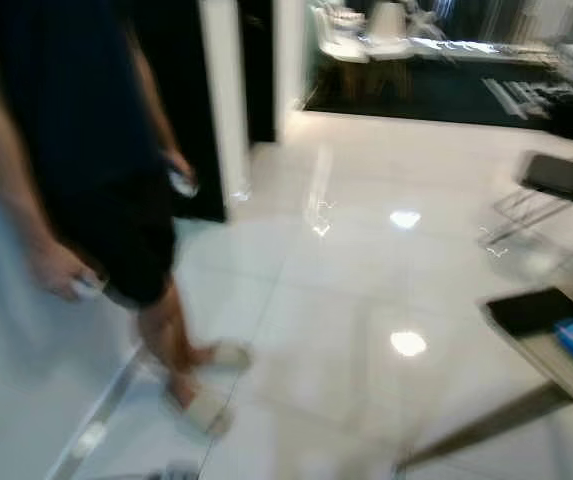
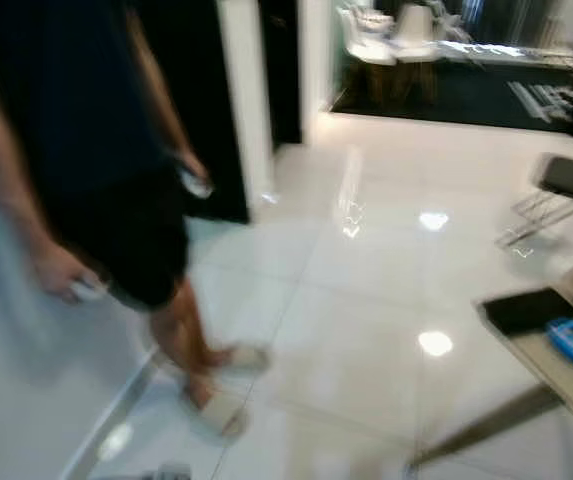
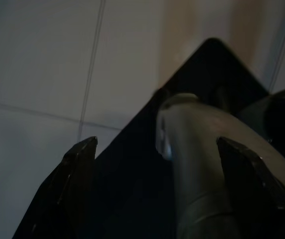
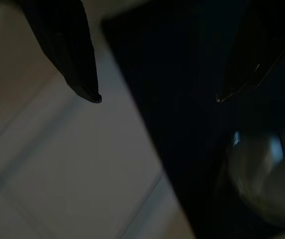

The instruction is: Restocking fridge

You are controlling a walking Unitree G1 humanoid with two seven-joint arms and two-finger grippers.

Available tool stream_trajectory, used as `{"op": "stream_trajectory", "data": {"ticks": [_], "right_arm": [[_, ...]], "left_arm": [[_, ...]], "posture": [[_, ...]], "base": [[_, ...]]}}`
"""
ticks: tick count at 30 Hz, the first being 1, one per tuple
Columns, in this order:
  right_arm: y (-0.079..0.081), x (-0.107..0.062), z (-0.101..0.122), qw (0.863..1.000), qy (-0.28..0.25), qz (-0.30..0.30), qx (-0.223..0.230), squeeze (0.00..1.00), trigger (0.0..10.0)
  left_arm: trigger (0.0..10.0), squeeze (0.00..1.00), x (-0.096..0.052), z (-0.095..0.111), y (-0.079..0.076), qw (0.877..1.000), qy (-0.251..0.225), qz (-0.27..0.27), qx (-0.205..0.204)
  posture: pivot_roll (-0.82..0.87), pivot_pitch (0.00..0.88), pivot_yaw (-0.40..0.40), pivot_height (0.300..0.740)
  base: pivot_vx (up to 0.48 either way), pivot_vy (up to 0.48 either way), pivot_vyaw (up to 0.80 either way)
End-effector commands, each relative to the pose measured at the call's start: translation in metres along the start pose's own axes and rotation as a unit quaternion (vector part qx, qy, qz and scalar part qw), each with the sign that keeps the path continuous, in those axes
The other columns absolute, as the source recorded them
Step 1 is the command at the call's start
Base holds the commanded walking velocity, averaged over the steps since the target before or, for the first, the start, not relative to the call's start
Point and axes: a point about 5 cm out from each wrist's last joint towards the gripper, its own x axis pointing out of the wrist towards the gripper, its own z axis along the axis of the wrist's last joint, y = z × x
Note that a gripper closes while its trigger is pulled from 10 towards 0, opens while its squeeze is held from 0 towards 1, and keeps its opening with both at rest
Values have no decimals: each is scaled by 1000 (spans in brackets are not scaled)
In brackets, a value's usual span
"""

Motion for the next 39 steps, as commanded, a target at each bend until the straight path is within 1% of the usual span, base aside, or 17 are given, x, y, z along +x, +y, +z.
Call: {"op": "stream_trajectory", "data": {"ticks": [1, 4, 9, 14, 22, 28, 39], "right_arm": [[10, 1, -6, 1000, 8, 12, -1, 0, 10000], [11, 1, -7, 1000, 10, 9, 11, 0, 10000], [12, 1, -8, 1000, 11, 10, 10, 0, 10000], [11, 1, -6, 1000, 10, 10, 8, 0, 10000], [11, 1, -6, 1000, 11, 9, 10, 0, 10000], [10, 1, -9, 1000, 15, 9, 13, 0, 10000], [10, 0, -11, 1000, 19, 10, 15, 0, 10000]], "left_arm": [[10000, 0, 0, -9, -4, 1000, 19, -6, -2], [10000, 0, 0, -8, -4, 1000, 18, -7, -2], [10000, 0, -1, -10, -2, 1000, 22, -11, 4], [10000, 0, -2, -11, -1, 1000, 21, -12, 1], [10000, 0, -2, -14, -2, 1000, 25, -15, -1], [10000, 0, -1, -13, -6, 999, 25, -20, 1], [10000, 0, -1, -12, -6, 999, 25, -22, 7]], "posture": [[-47, 0, -1, 740], [-46, 0, 1, 740], [-46, 0, 1, 740], [-37, 0, -4, 740], [-37, 0, -4, 740], [-42, 0, -7, 740], [-50, 1, -6, 740]], "base": [[0, 0, 0], [0, 0, 0], [0, 0, 0], [0, 0, 0], [0, 0, 0], [264, 0, 0], [283, 0, 0]]}}
